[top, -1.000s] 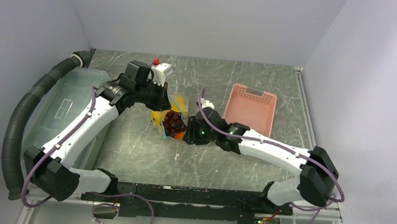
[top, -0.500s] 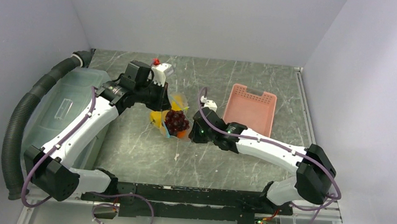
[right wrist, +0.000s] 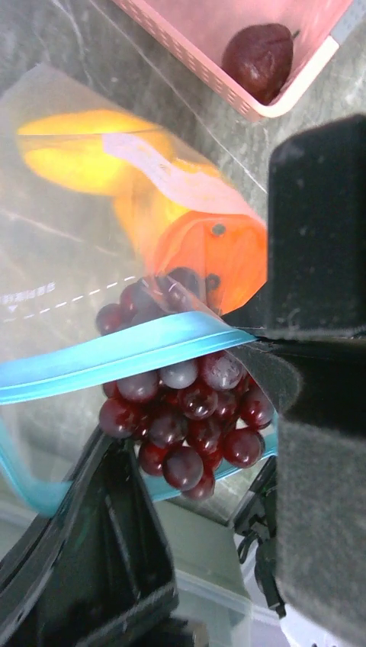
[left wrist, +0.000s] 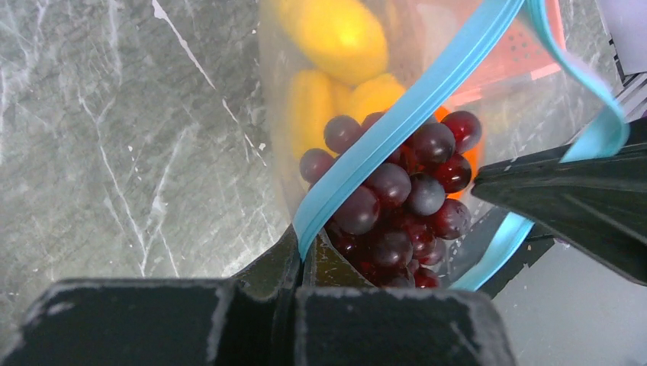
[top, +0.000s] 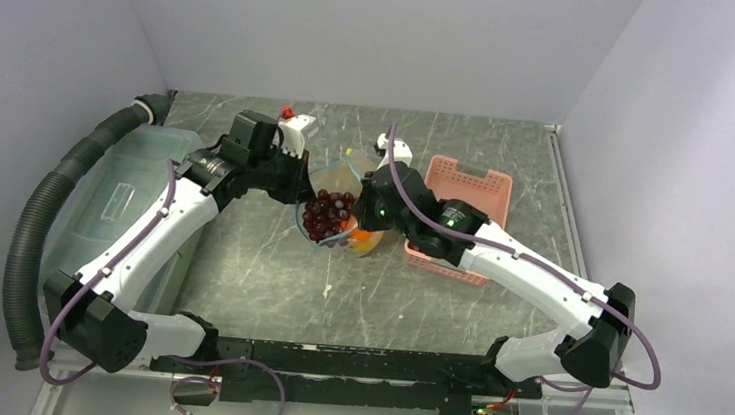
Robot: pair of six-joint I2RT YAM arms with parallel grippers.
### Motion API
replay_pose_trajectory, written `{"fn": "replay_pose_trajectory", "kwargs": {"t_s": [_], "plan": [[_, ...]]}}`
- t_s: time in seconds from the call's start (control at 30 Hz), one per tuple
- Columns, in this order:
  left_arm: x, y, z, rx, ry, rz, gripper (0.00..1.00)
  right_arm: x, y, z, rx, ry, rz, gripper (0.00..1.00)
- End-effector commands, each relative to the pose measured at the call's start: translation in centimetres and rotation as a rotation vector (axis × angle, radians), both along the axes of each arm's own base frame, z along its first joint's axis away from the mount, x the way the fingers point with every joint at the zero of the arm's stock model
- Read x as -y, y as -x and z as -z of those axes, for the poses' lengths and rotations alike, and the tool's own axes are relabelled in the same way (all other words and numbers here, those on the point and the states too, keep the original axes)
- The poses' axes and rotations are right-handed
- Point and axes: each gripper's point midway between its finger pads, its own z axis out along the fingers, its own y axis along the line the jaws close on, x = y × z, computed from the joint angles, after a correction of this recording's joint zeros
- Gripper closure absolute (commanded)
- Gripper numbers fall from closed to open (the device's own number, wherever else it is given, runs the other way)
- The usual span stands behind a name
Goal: Place the food in the zip-top bag and seal the zipper
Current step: Adjust the zipper food storage bag at the center of the board.
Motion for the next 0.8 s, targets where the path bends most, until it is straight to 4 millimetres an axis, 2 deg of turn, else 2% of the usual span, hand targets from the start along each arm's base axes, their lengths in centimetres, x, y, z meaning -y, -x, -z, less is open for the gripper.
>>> {"fn": "replay_pose_trajectory", "kwargs": {"t_s": [0.0, 0.13, 0.3, 0.43, 0.5, 0.53, 0.6, 0.7, 0.77], "plan": [[0.3, -0.3, -4.9, 0.084, 0.061, -0.013, 1.0, 0.6, -0.9, -5.0, 0.107, -0.003, -0.005, 1.0], [-0.8, -0.4, -7.3, 0.098, 0.016, -0.057, 1.0, 1.4, -1.3, -6.8, 0.139, 0.022, 0.001, 1.0], [-2.5, -0.3, -9.6, 0.102, -0.045, -0.119, 1.0, 3.2, -2.2, -7.7, 0.129, 0.058, 0.02, 1.0], [-2.8, -0.1, -10.4, 0.088, -0.067, -0.122, 1.0, 3.9, -2.8, -7.7, 0.102, 0.041, 0.018, 1.0], [-2.5, -0.1, -9.8, 0.063, -0.063, -0.113, 1.0, 3.7, -3.1, -7.0, 0.073, 0.023, 0.004, 1.0], [-2.2, -0.1, -8.5, 0.033, -0.066, -0.106, 1.0, 3.5, -3.3, -6.4, 0.057, 0.014, -0.001, 1.0], [-1.5, -0.1, -5.9, -0.031, -0.05, -0.102, 1.0, 3.1, -3.9, -3.8, 0.0, 0.004, -0.008, 1.0], [-0.4, -0.8, -0.3, -0.134, -0.031, -0.134, 1.0, 2.2, -4.9, 1.8, -0.104, 0.014, -0.004, 1.0], [-0.3, -1.7, 4.4, -0.21, -0.056, -0.191, 1.0, 1.8, -5.2, 5.9, -0.181, 0.04, 0.001, 1.0]]}}
